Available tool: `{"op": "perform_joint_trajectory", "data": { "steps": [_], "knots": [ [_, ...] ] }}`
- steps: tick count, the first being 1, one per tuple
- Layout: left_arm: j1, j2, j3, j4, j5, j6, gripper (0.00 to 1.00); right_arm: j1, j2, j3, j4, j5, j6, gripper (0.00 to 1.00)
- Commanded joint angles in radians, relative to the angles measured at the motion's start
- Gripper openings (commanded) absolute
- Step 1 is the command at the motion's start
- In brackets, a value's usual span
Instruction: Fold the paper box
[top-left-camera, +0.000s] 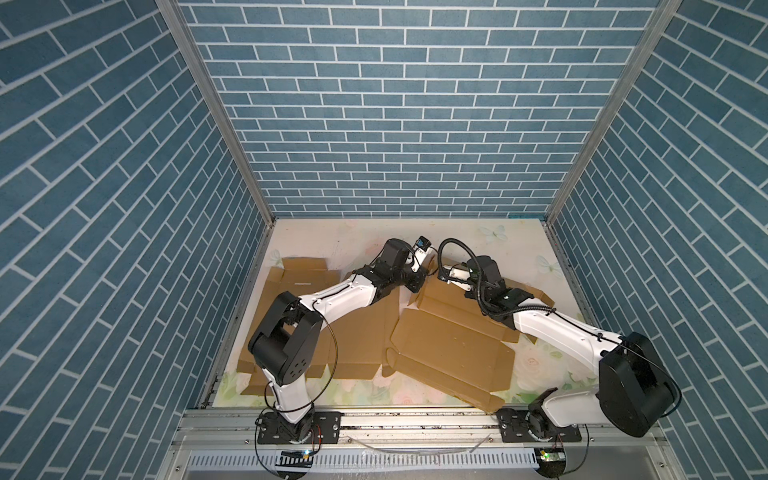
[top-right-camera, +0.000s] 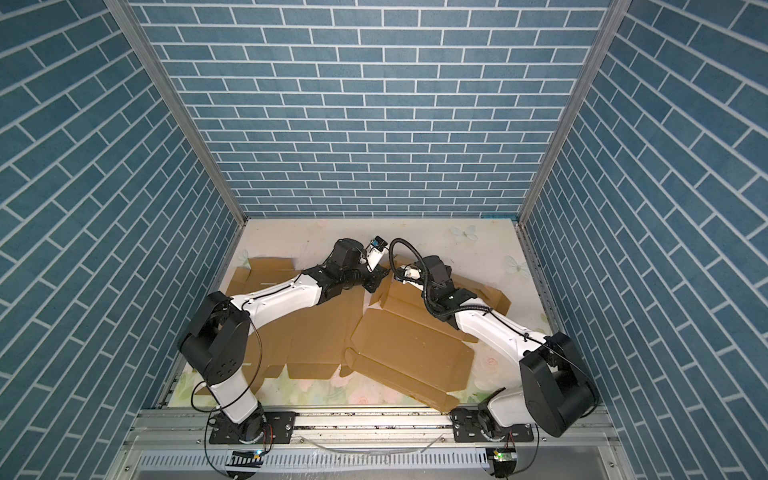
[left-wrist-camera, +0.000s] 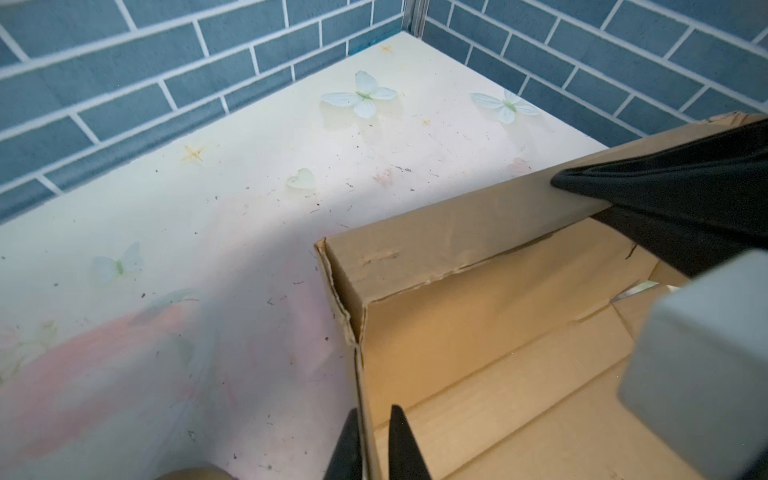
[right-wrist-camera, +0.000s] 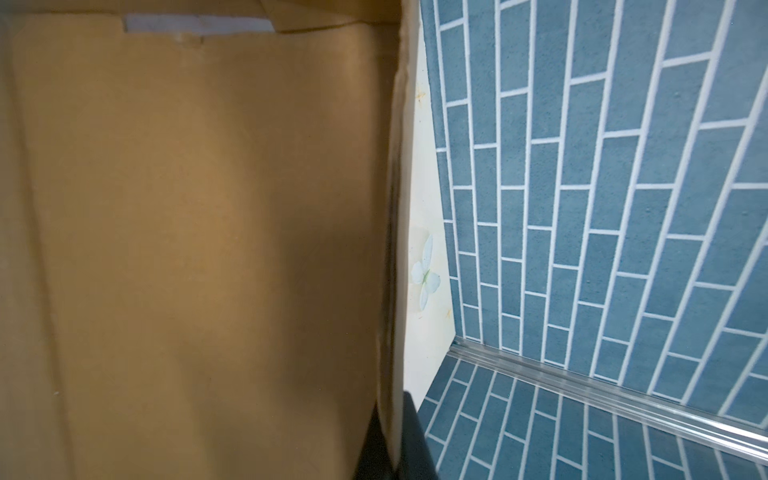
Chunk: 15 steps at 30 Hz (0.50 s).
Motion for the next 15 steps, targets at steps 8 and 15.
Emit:
{"op": "perform_joint_trajectory", "data": {
  "steps": [8,15],
  "knots": [
    [0.002,0.016,0.046,-0.049,0.139,-0.151,0.23,0.015,0.024,-0.047,0.128,0.003,-0.074,0.00],
    [0.149,-0.007,-0.011,-0.041,0.296,-0.143,0.41,0.015,-0.014,-0.137,0.227,-0.058,-0.130,0.00]
  ]
}}
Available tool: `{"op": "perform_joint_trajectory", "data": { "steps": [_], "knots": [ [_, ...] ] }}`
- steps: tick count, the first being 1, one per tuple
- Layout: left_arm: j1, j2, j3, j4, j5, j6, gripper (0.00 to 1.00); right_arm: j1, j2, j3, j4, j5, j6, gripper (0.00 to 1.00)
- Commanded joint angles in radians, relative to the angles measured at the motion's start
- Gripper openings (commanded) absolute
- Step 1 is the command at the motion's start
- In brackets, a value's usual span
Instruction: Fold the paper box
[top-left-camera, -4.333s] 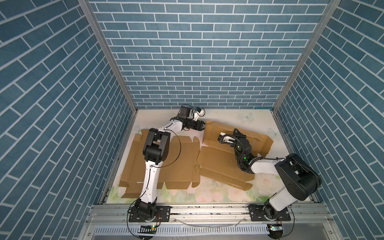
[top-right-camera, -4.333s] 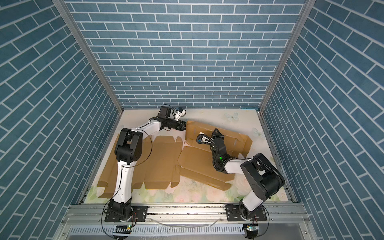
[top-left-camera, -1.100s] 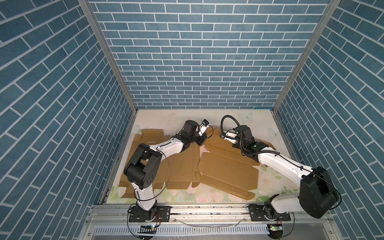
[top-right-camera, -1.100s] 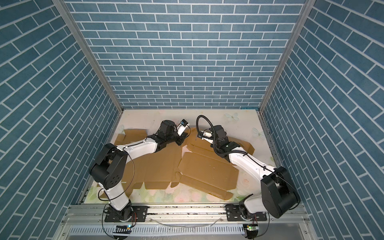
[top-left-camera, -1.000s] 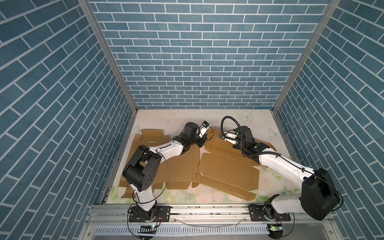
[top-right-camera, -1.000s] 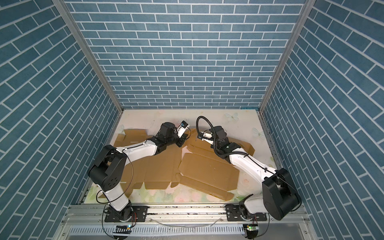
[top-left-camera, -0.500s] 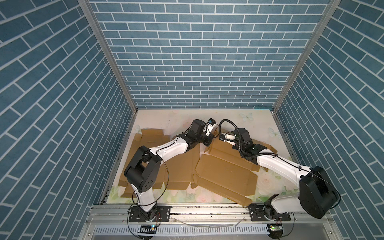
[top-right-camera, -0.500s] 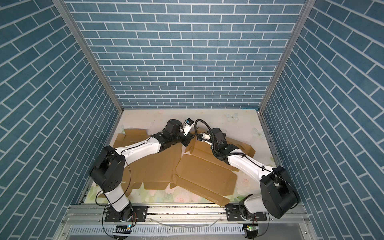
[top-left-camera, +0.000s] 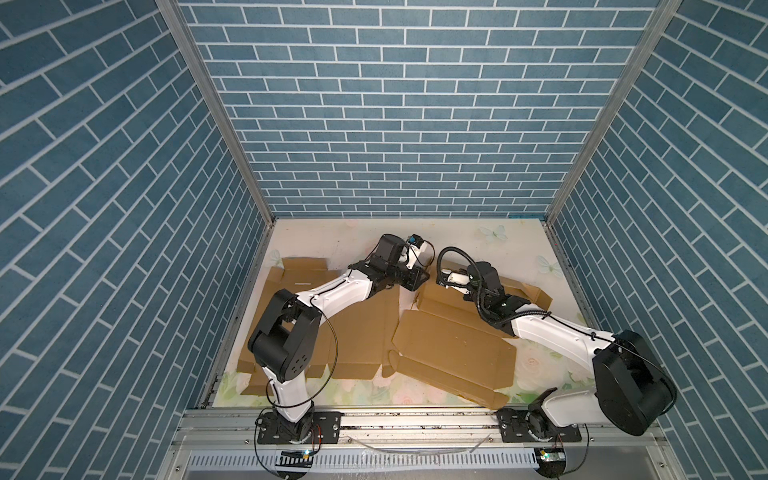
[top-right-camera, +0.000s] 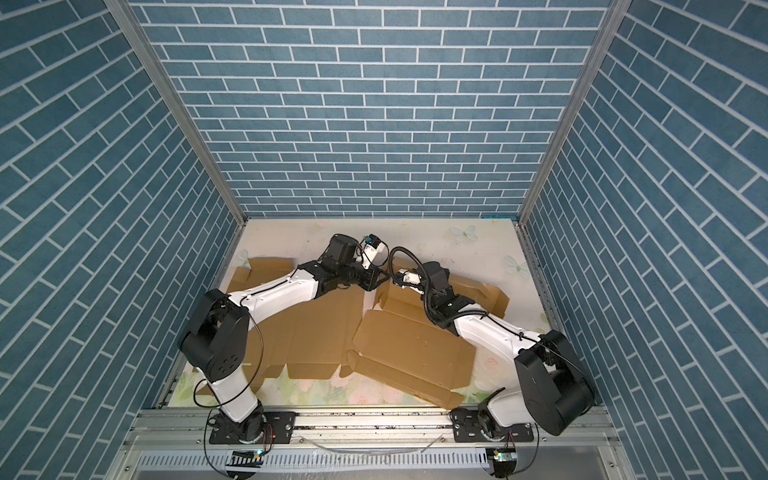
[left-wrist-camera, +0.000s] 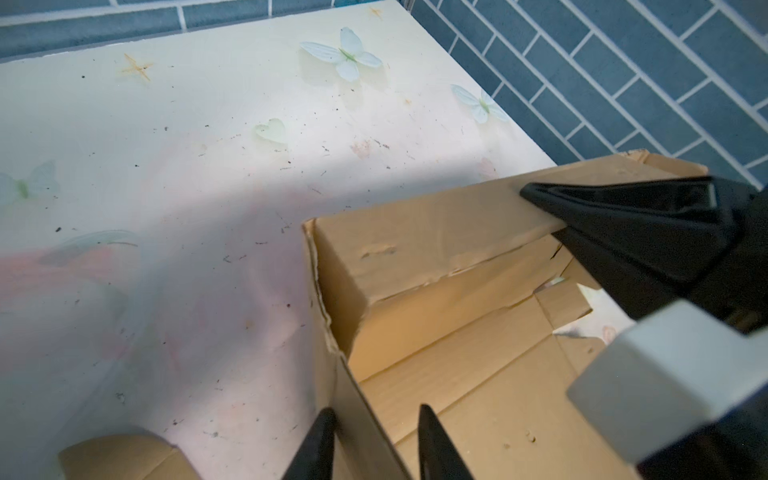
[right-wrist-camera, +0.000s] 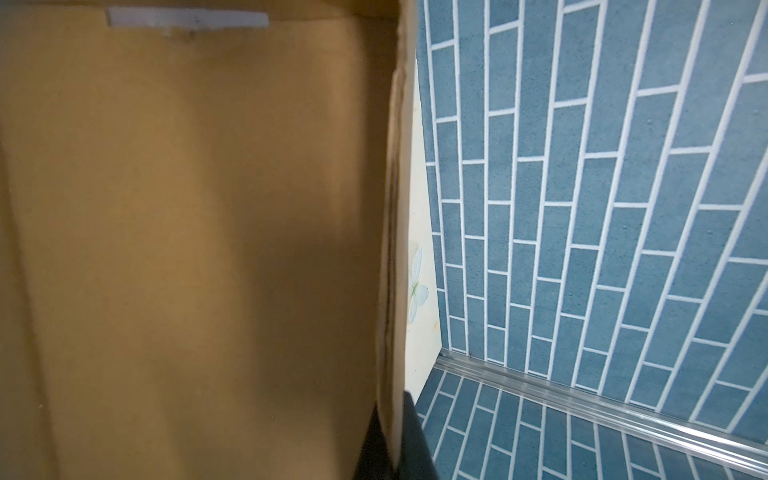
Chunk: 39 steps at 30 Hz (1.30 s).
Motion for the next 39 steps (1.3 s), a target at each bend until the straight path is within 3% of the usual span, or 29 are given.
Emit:
{"op": "perform_joint_trajectory", "data": {
  "steps": [1,6,9,12,14,19,23,31,39],
  "knots": [
    [0.078,-0.022,-0.010,0.018,0.133,-0.003,0.44,0.009,-0.023,-0.051,0.069,-0.055,-0.077,0.00],
    [0.178,-0.039,0.003,0.029,0.294,-0.003,0.59,0.009,-0.024,-0.081,0.118,-0.055,-0.113,0.00],
    [0.274,-0.058,-0.012,0.130,0.386,-0.076,0.64,0.010,-0.027,-0.089,0.122,-0.057,-0.115,0.00],
    [0.370,-0.027,-0.010,0.213,0.375,-0.142,0.64,0.009,-0.034,-0.096,0.125,-0.059,-0.118,0.00],
    [0.394,0.033,0.037,0.178,0.341,-0.129,0.62,0.008,-0.037,-0.100,0.128,-0.059,-0.118,0.00],
    [0.304,0.185,0.182,-0.079,0.283,0.073,0.63,0.006,-0.041,-0.100,0.140,-0.058,-0.119,0.00],
    [0.230,0.213,0.178,-0.115,0.363,0.138,0.68,0.003,-0.038,-0.091,0.141,-0.056,-0.118,0.00],
    [0.201,0.132,0.042,-0.053,0.551,0.139,0.72,0.007,-0.047,-0.072,0.125,-0.068,-0.122,0.00],
    [0.153,0.159,0.037,-0.060,0.504,0.147,0.73,0.027,-0.036,-0.080,0.133,-0.059,-0.116,0.00]
  ]
}}
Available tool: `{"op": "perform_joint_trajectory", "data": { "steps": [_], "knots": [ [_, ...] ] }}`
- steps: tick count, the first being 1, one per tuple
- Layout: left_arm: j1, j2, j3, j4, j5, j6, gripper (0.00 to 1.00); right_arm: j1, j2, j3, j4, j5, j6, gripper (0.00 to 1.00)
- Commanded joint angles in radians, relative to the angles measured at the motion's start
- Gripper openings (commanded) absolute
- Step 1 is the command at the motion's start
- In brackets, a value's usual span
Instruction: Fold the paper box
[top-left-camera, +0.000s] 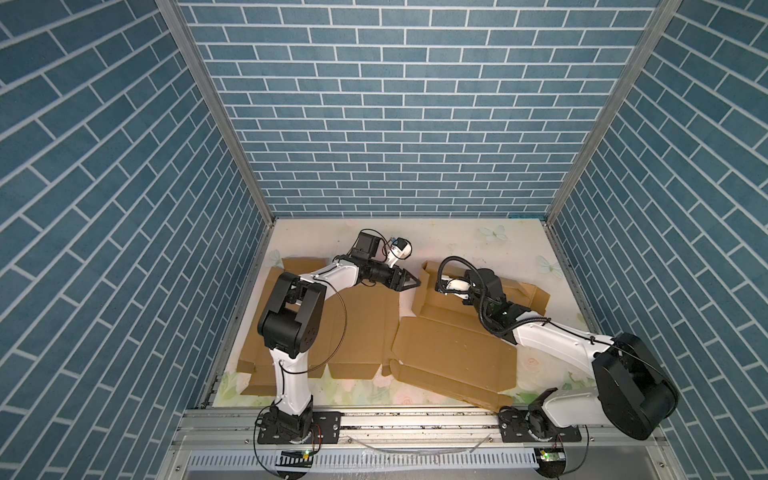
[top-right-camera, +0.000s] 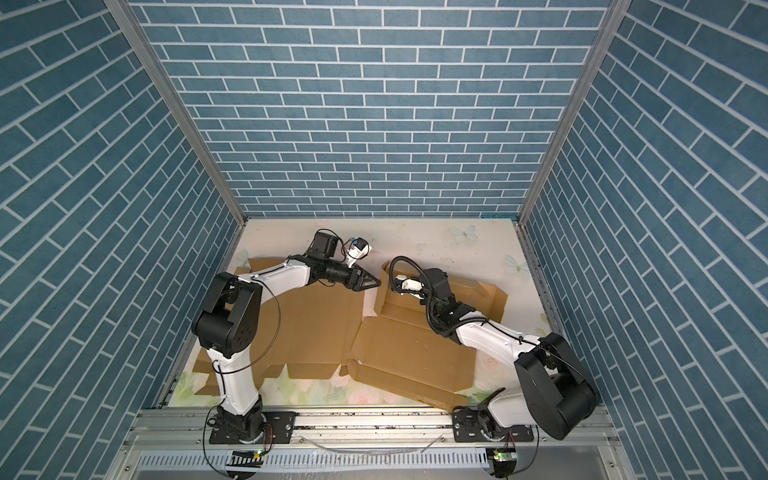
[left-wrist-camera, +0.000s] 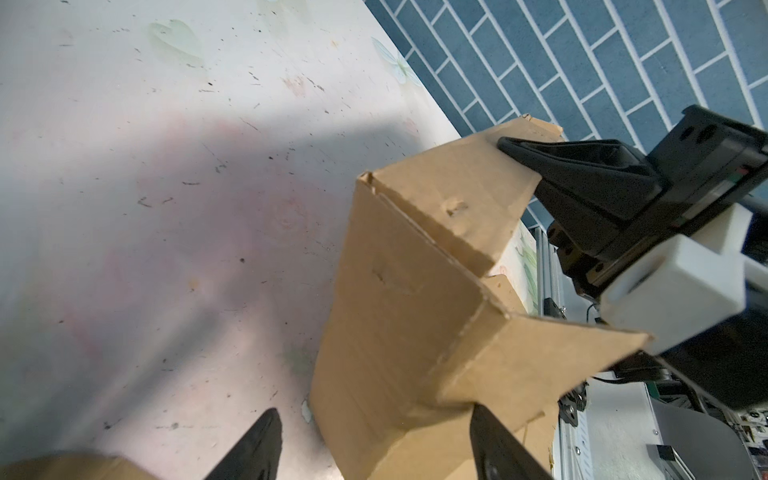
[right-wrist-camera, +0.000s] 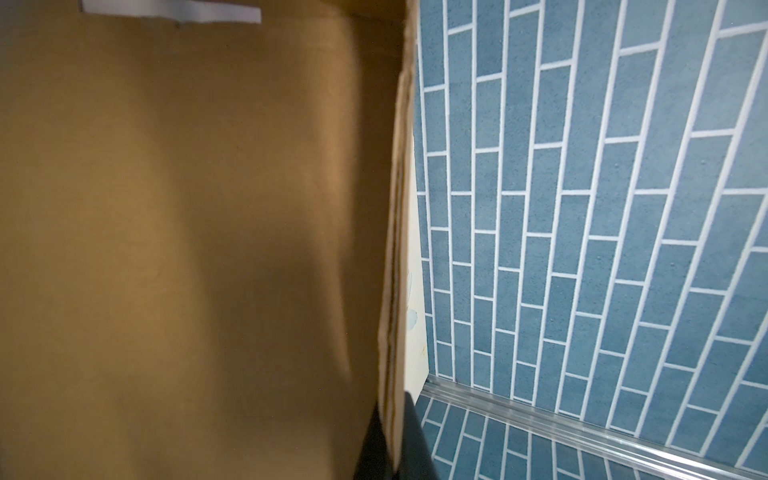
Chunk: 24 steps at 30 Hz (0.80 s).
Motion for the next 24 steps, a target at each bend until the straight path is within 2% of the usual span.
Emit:
{"op": "perform_joint_trajectory", "data": {
  "steps": [1,6,12,17,22,24],
  "knots": [
    [-0.020,-0.001,-0.007,0.005,0.000,0.019,0.73,0.015,-0.014,-0.004,0.004,-0.017,-0.042,0.00],
    [-0.064,0.006,-0.015,0.017,-0.086,0.016,0.72,0.014,-0.014,0.002,-0.009,-0.021,-0.036,0.00],
    [-0.099,-0.046,-0.111,0.140,-0.293,-0.023,0.71,0.014,-0.022,0.005,-0.037,-0.030,-0.020,0.00],
    [-0.132,-0.067,-0.187,0.316,-0.515,-0.109,0.61,0.014,-0.022,0.014,-0.042,-0.037,-0.004,0.00],
    [-0.181,-0.067,-0.210,0.376,-0.636,-0.088,0.53,0.014,-0.031,0.027,-0.063,-0.044,0.023,0.00],
    [-0.185,-0.072,-0.230,0.405,-0.668,-0.075,0.43,0.014,-0.038,0.030,-0.073,-0.052,0.034,0.00]
  ]
}}
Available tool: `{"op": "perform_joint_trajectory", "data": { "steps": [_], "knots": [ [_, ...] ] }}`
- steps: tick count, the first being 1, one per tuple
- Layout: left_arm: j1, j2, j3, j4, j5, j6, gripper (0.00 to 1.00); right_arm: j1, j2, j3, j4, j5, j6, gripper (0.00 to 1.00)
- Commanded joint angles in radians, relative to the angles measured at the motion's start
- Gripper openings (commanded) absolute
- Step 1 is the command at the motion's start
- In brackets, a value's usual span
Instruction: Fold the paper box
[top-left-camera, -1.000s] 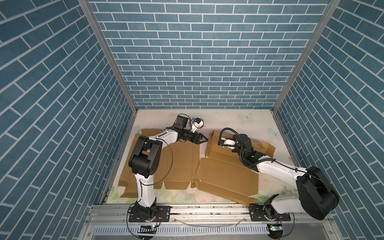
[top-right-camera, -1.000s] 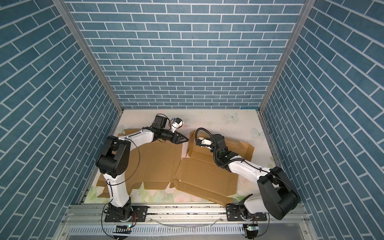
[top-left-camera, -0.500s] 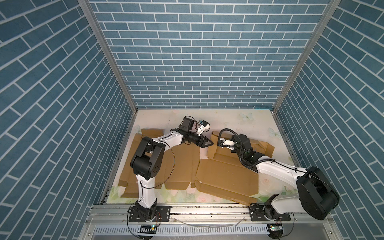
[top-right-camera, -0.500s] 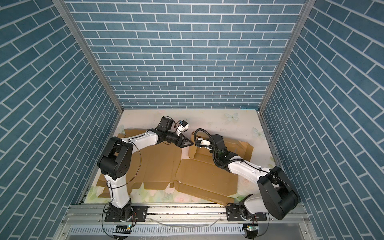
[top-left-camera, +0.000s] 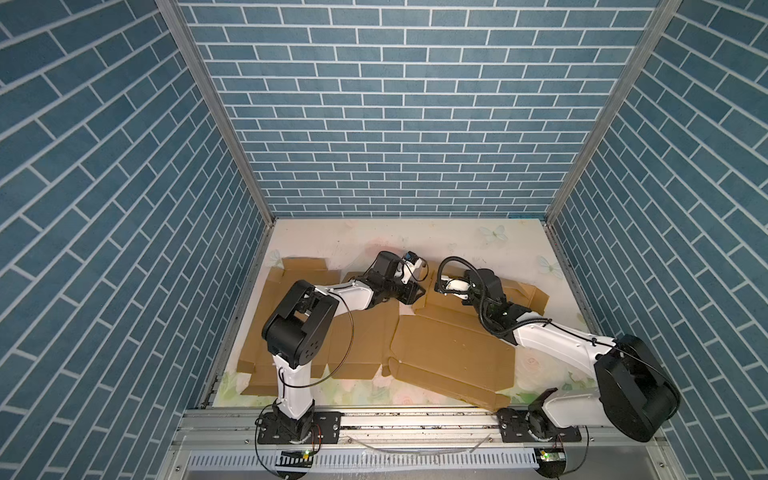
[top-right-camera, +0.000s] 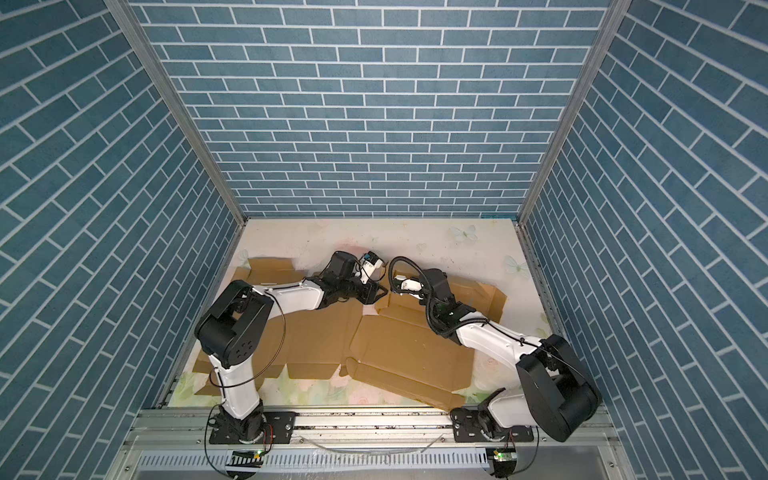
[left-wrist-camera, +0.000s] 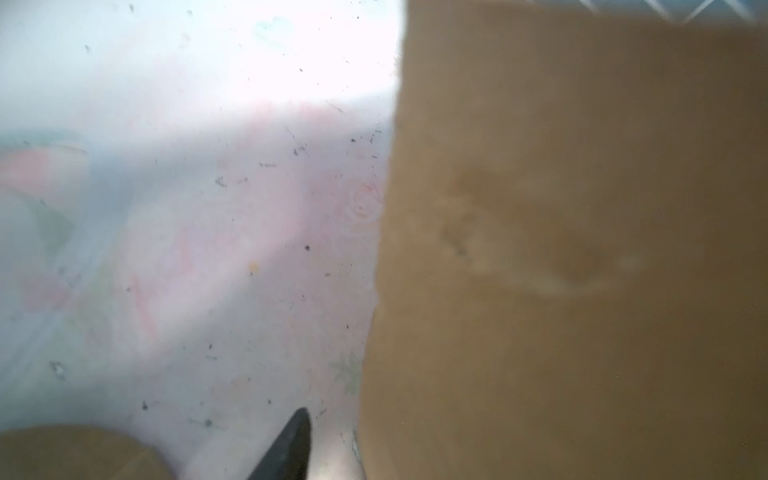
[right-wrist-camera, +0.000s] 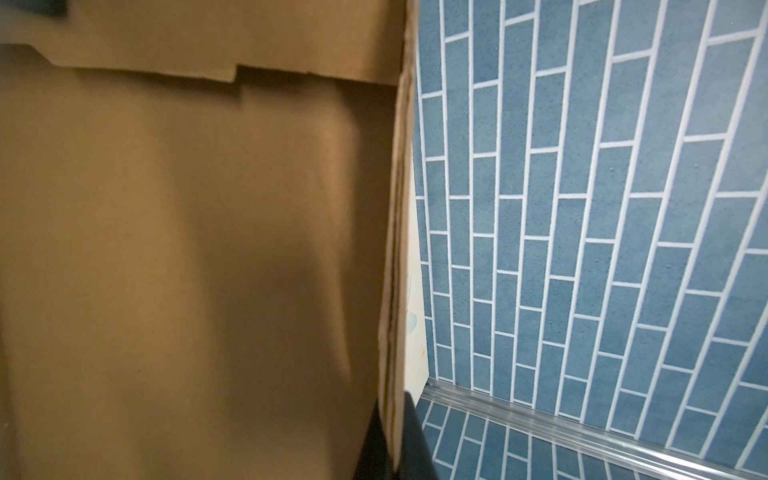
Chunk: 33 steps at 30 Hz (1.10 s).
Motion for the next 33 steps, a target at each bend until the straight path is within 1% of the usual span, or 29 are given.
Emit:
{"op": "perform_joint_trajectory", "data": {
  "steps": [1,3,5,6,7,9,12,15,18,19,22,24,25,27,28,31,33],
  "knots": [
    [-0.005,-0.031,-0.033,0.101,-0.160,0.012,0.38,0.008,-0.028,0.028,-0.061,-0.050,0.030,0.00],
    [-0.006,-0.033,-0.049,0.129,-0.189,0.029,0.27,0.005,-0.036,0.033,-0.072,-0.060,0.051,0.00],
    [-0.011,-0.030,-0.055,0.147,-0.209,0.050,0.19,0.003,-0.039,0.043,-0.079,-0.067,0.078,0.00],
    [-0.015,-0.028,-0.061,0.163,-0.217,0.057,0.16,0.000,-0.038,0.049,-0.084,-0.070,0.097,0.02],
    [-0.019,-0.025,-0.068,0.182,-0.224,0.063,0.13,-0.002,-0.038,0.058,-0.098,-0.077,0.116,0.06],
    [-0.032,-0.016,-0.080,0.225,-0.255,0.075,0.09,-0.011,-0.037,0.086,-0.148,-0.094,0.176,0.20],
    [-0.042,-0.004,-0.102,0.308,-0.312,0.080,0.04,-0.034,-0.044,0.125,-0.224,-0.135,0.284,0.38],
    [-0.038,-0.003,-0.106,0.380,-0.365,0.060,0.01,-0.061,-0.066,0.178,-0.317,-0.212,0.420,0.50],
    [-0.047,0.001,-0.124,0.468,-0.422,0.053,0.00,-0.092,-0.086,0.261,-0.471,-0.356,0.563,0.54],
    [-0.054,0.000,-0.126,0.472,-0.444,0.053,0.00,-0.102,-0.088,0.284,-0.515,-0.399,0.607,0.55],
    [-0.091,-0.016,-0.164,0.491,-0.526,0.065,0.00,-0.137,-0.123,0.323,-0.596,-0.502,0.765,0.55],
    [-0.104,-0.026,-0.210,0.532,-0.545,0.045,0.00,-0.170,-0.161,0.330,-0.611,-0.547,0.913,0.56],
    [-0.109,-0.027,-0.225,0.551,-0.555,0.039,0.00,-0.181,-0.172,0.334,-0.618,-0.554,0.968,0.58],
    [-0.111,-0.027,-0.249,0.568,-0.564,0.029,0.00,-0.209,-0.192,0.356,-0.660,-0.538,1.115,0.65],
    [-0.113,-0.026,-0.256,0.571,-0.576,0.026,0.00,-0.216,-0.193,0.372,-0.686,-0.517,1.171,0.66],
    [-0.125,-0.024,-0.295,0.616,-0.636,0.035,0.00,-0.230,-0.178,0.439,-0.807,-0.394,1.354,0.65],
    [-0.132,-0.019,-0.326,0.677,-0.671,0.031,0.00,-0.234,-0.164,0.489,-0.904,-0.316,1.495,0.63]
  ]
}}
